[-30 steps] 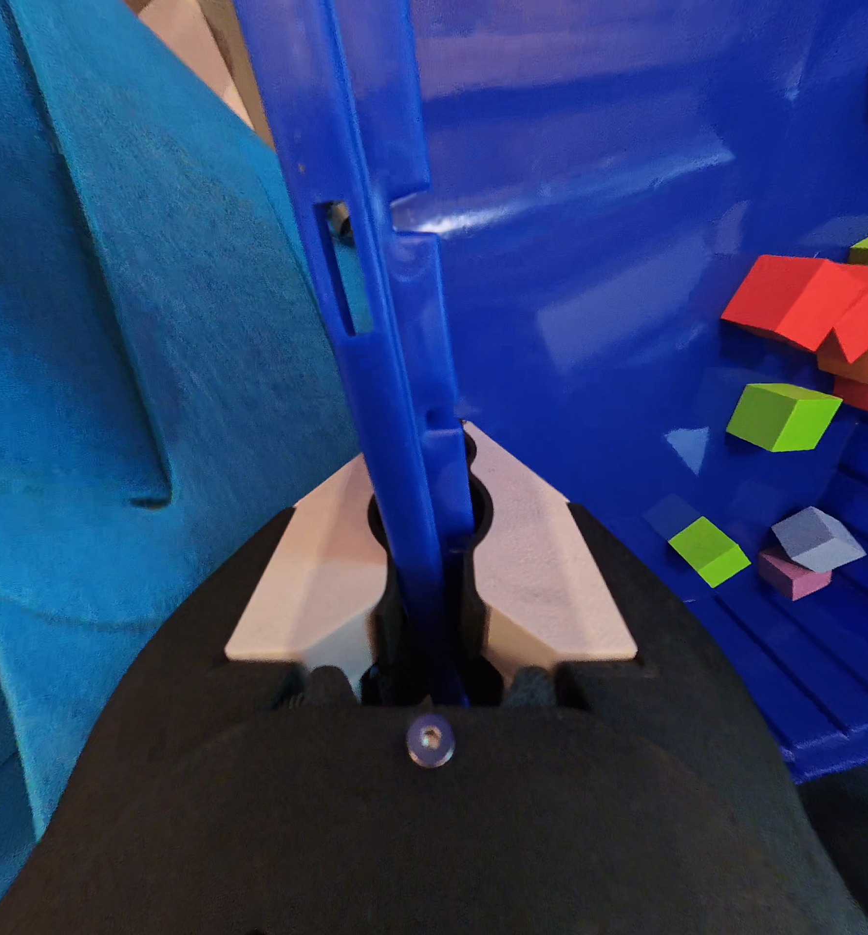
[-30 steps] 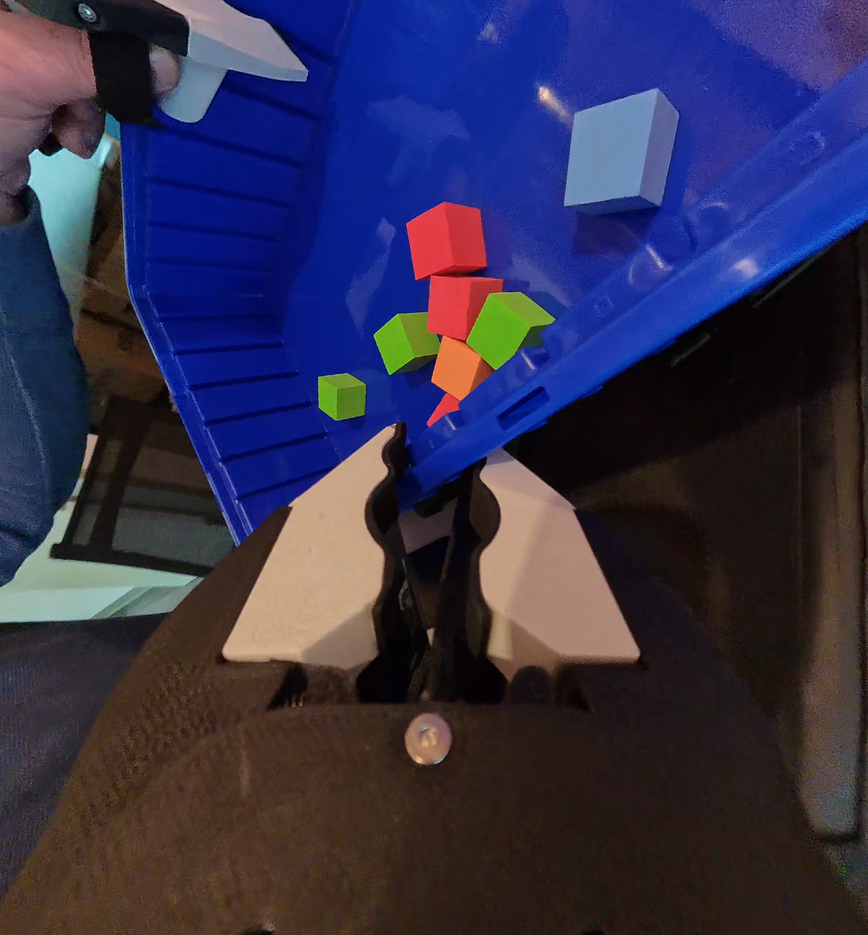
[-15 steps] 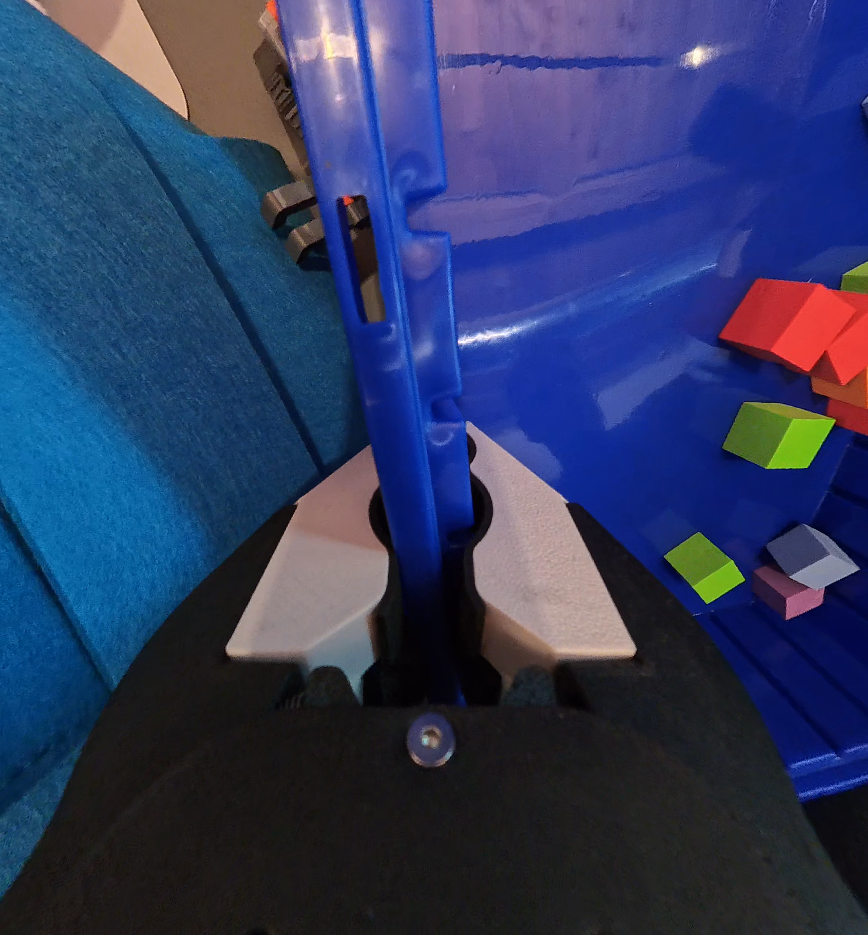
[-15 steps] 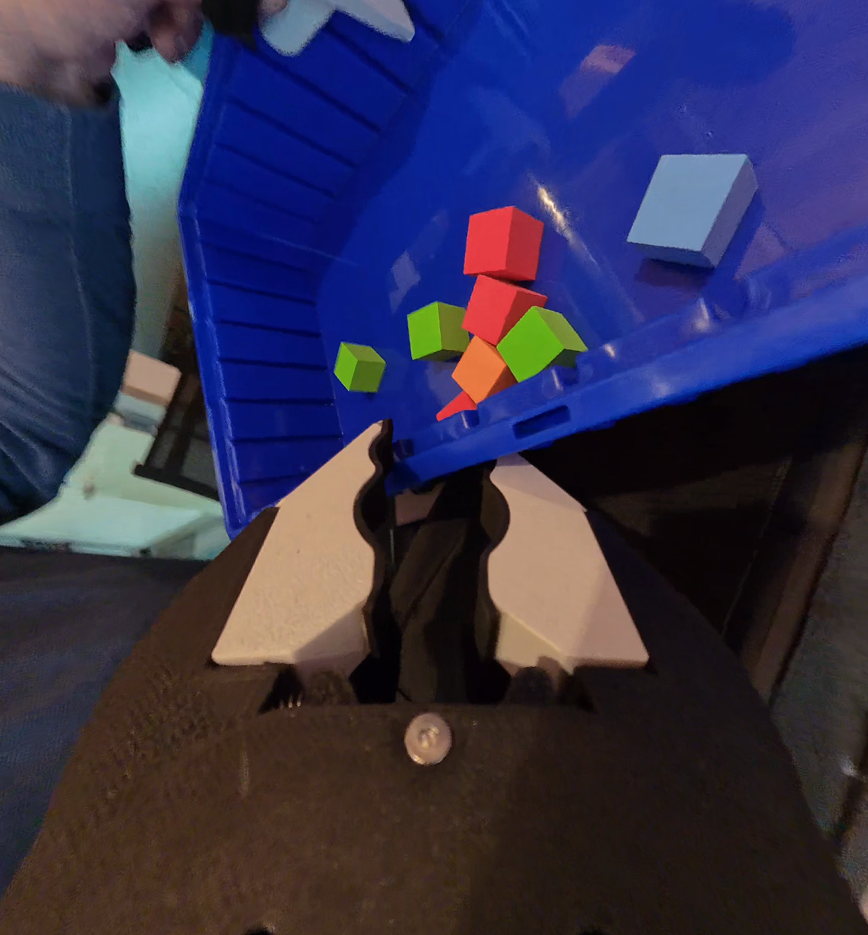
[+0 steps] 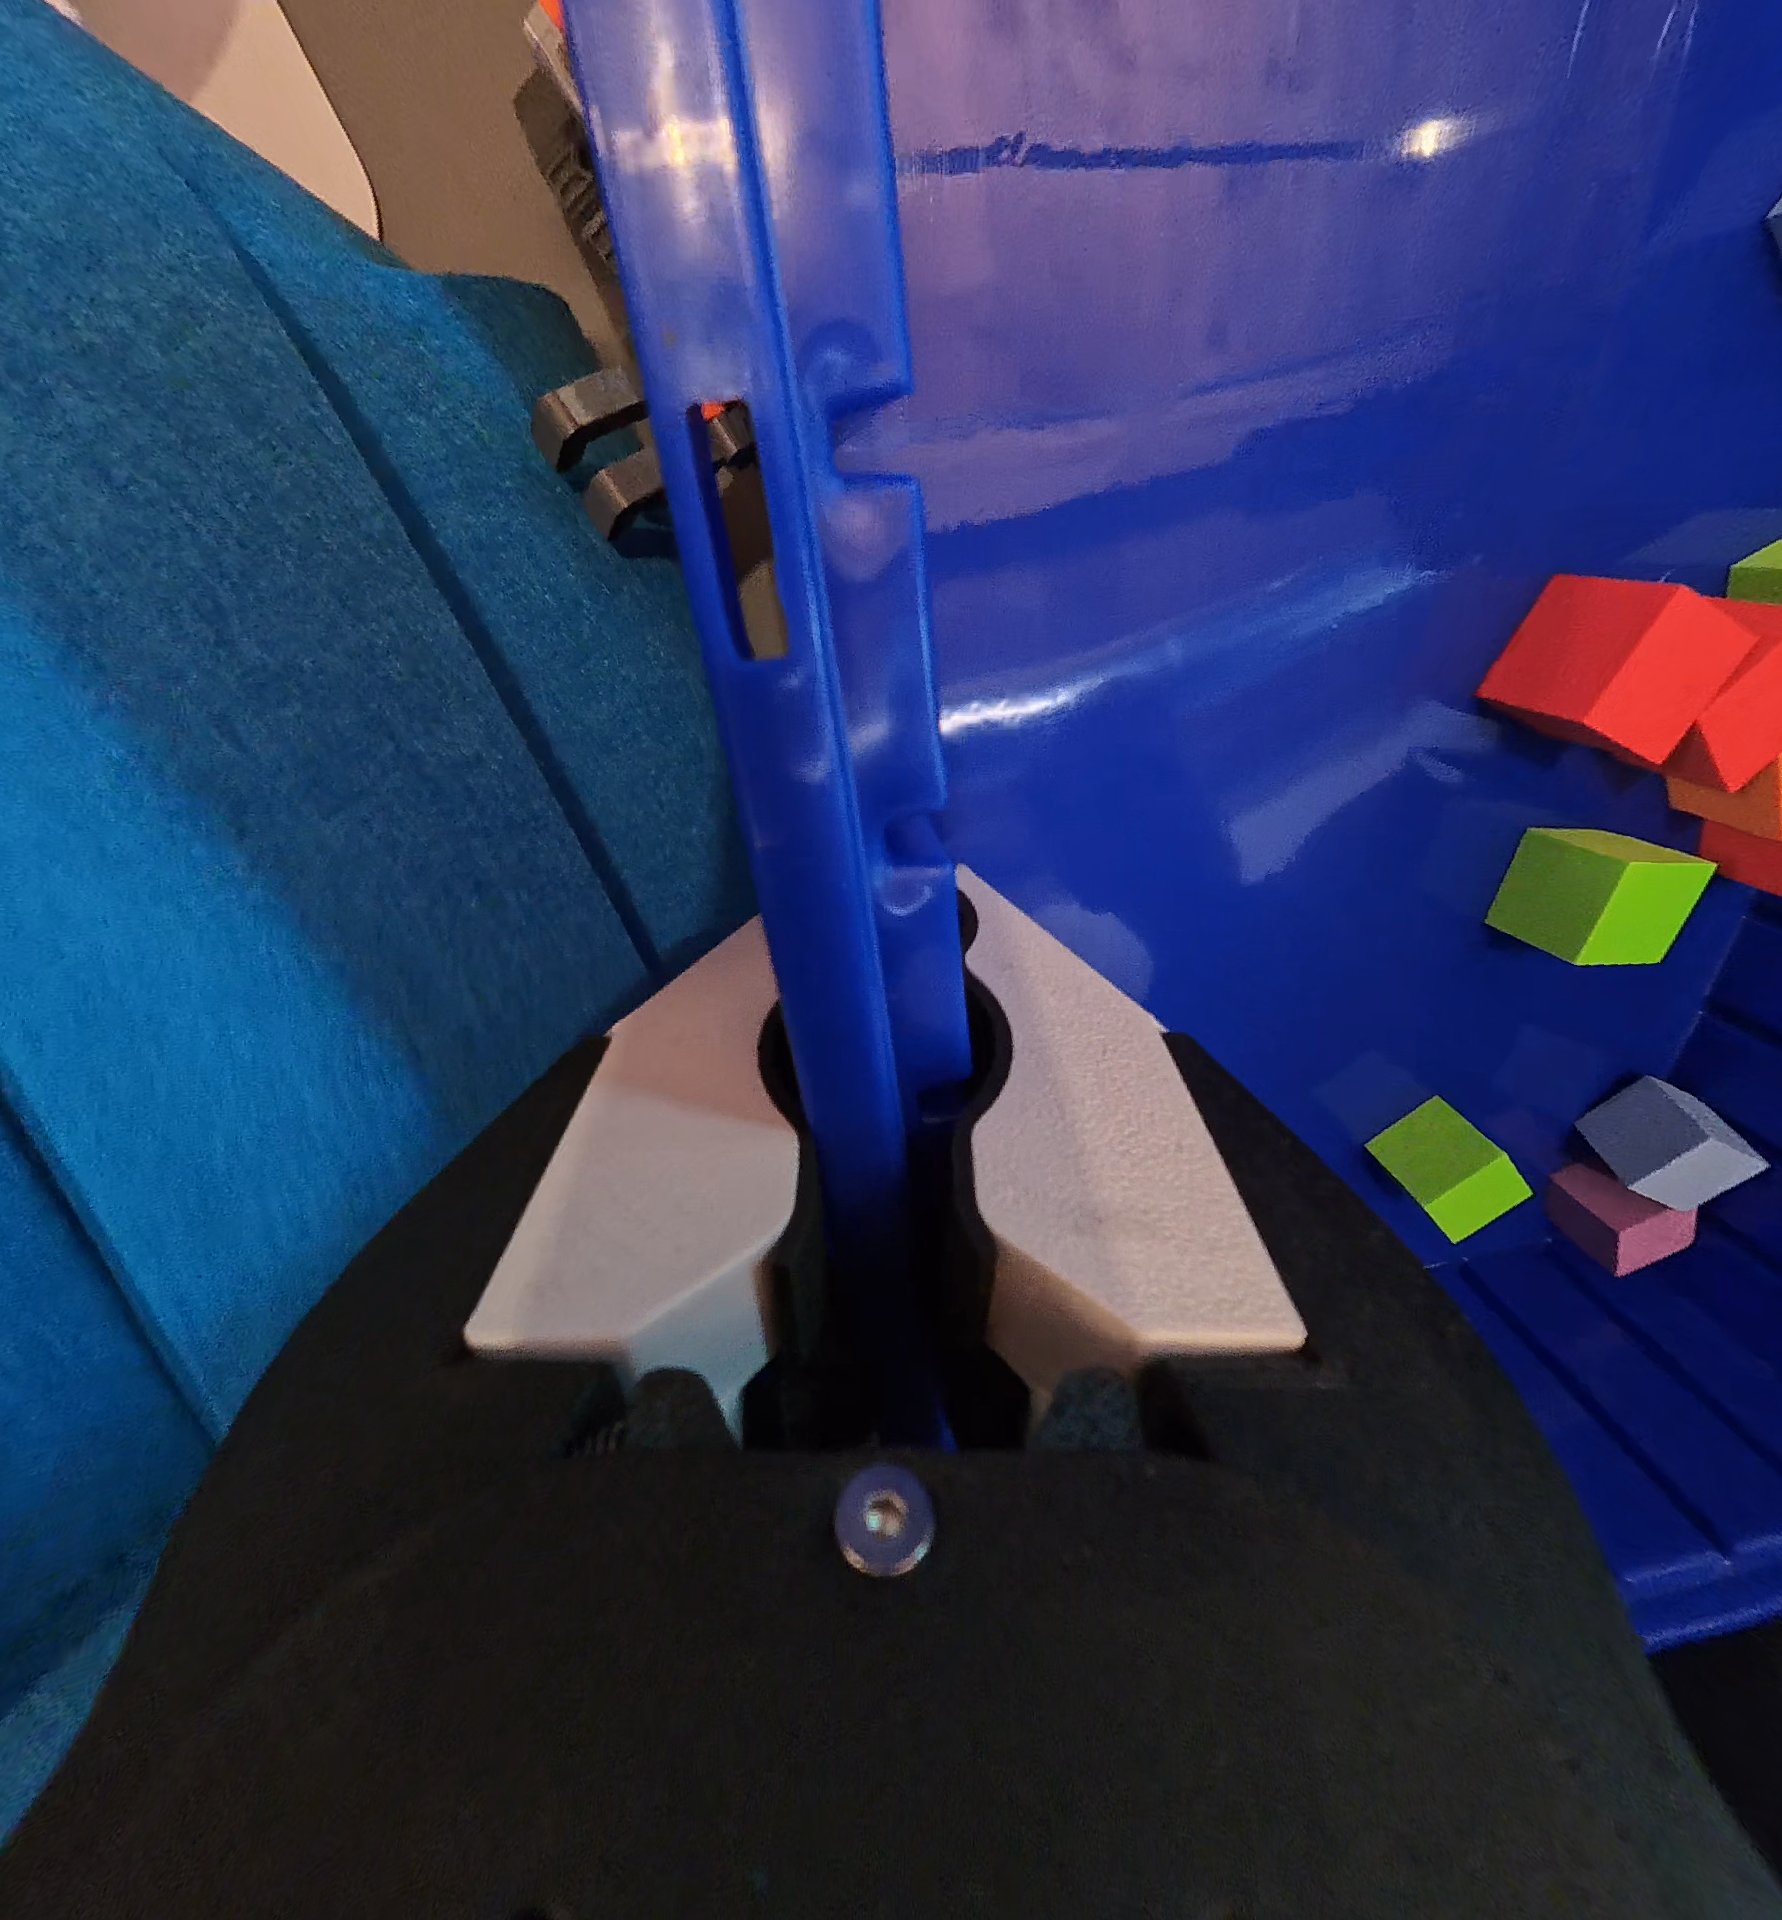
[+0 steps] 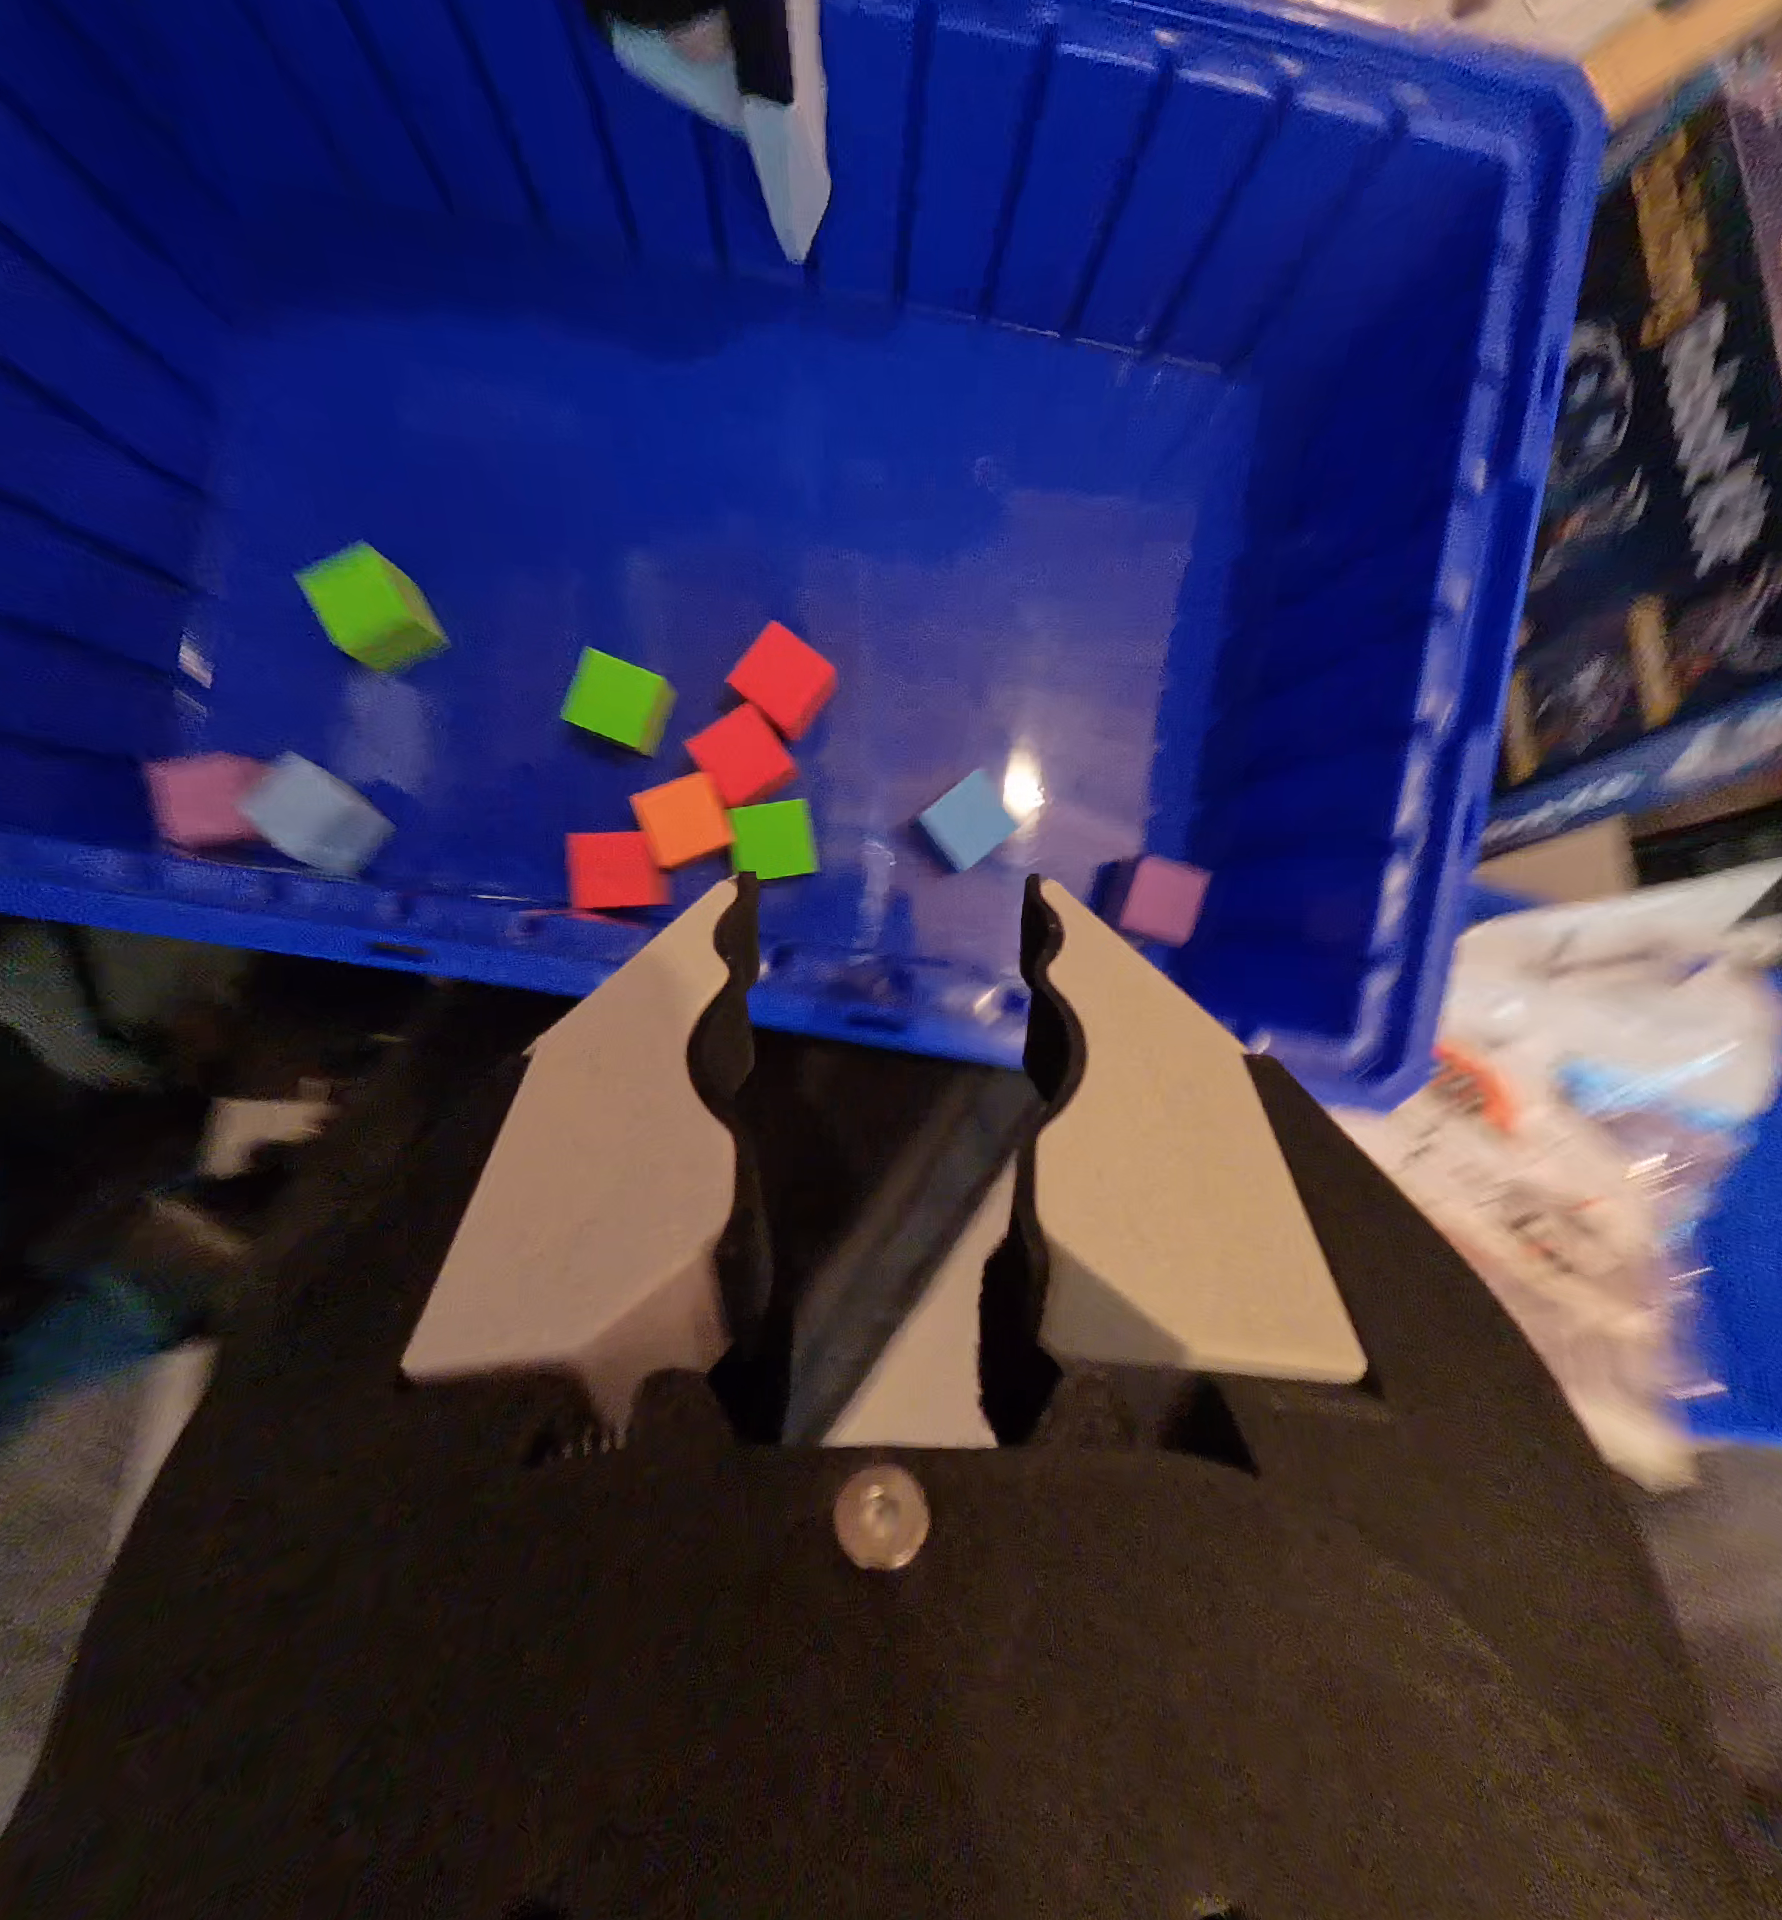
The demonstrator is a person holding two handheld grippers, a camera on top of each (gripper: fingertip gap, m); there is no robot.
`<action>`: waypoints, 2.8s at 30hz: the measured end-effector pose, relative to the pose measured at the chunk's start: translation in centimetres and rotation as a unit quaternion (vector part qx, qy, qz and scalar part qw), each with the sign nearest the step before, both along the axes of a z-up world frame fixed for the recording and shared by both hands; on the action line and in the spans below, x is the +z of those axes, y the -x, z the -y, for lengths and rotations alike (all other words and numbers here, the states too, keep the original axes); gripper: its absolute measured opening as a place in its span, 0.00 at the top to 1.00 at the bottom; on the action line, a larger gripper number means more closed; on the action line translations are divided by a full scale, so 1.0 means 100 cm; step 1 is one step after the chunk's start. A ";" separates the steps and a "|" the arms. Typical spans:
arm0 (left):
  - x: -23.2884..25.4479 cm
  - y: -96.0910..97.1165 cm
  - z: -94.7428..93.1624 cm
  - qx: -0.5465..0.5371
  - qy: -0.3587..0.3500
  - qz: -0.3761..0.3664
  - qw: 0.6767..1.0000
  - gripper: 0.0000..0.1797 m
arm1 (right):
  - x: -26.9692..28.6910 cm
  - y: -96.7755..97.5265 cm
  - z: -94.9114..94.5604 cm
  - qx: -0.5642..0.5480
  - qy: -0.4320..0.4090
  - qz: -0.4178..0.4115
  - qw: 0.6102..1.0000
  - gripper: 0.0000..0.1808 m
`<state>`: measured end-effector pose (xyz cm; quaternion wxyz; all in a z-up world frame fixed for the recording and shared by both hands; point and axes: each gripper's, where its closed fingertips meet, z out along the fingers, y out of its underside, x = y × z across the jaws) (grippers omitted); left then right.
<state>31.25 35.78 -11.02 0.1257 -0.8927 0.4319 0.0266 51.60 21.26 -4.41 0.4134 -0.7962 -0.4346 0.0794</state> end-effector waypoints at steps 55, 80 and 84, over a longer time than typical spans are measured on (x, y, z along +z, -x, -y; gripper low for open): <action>-0.029 0.003 -0.003 0.003 0.023 -0.016 1.000 0.88 | -0.120 -0.045 0.126 0.280 0.278 0.275 0.877 0.77; -0.028 0.002 -0.003 0.001 0.024 -0.019 1.000 0.88 | -0.106 -0.052 -0.117 0.221 0.127 0.532 0.808 0.75; -0.028 0.002 -0.003 0.000 0.023 -0.019 1.000 0.88 | -0.123 -0.059 -0.124 0.235 0.135 0.562 0.782 0.83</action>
